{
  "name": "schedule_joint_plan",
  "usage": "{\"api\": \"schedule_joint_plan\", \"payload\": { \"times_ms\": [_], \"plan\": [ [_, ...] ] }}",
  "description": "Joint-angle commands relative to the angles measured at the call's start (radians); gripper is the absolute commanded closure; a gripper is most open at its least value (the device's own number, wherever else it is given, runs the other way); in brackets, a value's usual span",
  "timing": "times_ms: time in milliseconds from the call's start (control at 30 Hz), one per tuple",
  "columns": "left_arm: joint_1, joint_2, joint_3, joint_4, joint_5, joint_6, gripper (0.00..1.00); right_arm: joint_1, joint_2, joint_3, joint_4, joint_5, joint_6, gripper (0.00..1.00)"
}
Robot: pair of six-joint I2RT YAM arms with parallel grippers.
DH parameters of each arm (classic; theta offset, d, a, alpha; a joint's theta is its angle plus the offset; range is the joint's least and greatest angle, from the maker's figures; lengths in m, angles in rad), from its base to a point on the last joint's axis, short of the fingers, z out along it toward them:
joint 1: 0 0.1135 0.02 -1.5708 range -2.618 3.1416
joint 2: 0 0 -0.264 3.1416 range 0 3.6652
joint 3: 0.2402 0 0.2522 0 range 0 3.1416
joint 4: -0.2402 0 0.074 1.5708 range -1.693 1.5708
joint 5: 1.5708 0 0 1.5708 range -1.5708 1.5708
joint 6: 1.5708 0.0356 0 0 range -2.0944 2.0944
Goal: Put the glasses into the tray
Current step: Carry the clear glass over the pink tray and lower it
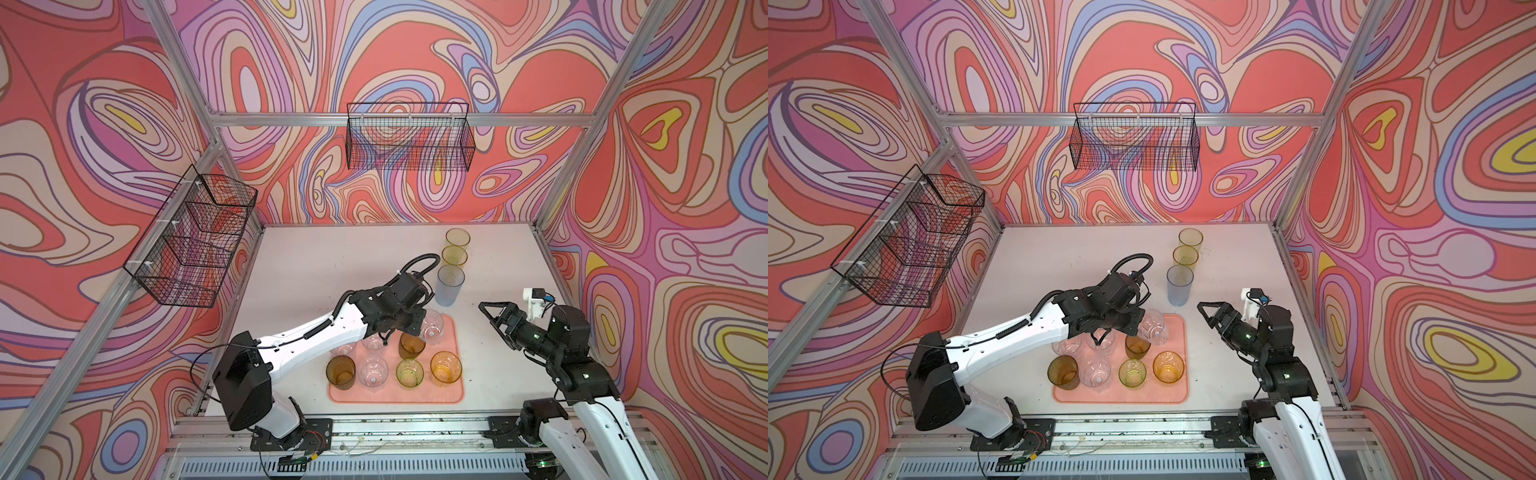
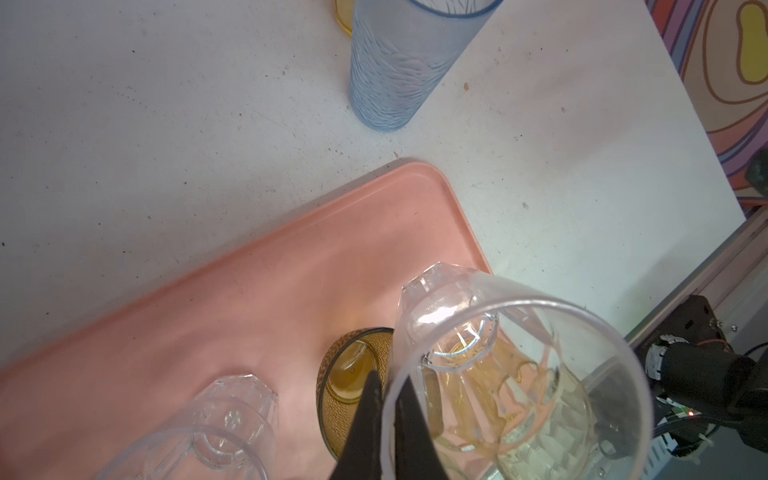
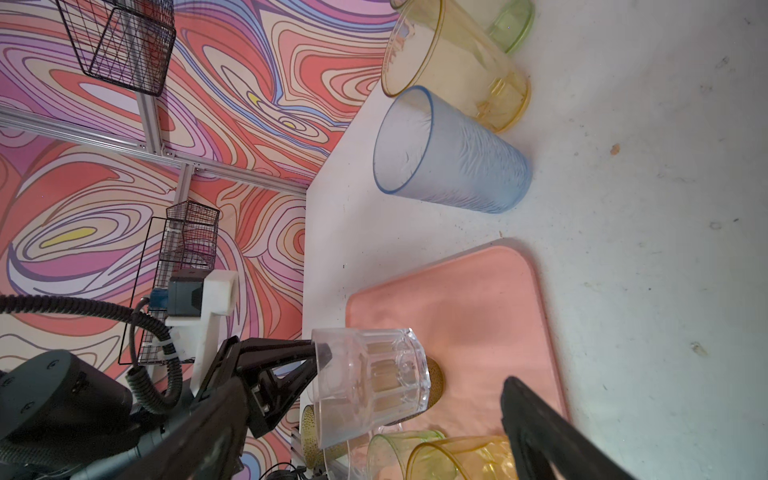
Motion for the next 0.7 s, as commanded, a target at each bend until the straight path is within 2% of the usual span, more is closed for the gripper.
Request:
{"api": "schedule_joint_plan", "payload": {
  "times_ms": [0, 667],
  "plan": [
    [-0.004, 0.027, 0.049, -0.009, -0.012, 0.017, 1.00, -0.005, -0.008, 0.012, -0.016, 0.015, -0.024, 0.02],
    [-0.004, -0.061, -0.011, -0.060, -0.075, 0.004, 1.00, -0.004, 0.052, -0.019, -0.007, 0.026, -0.056, 0.02]
  ]
}}
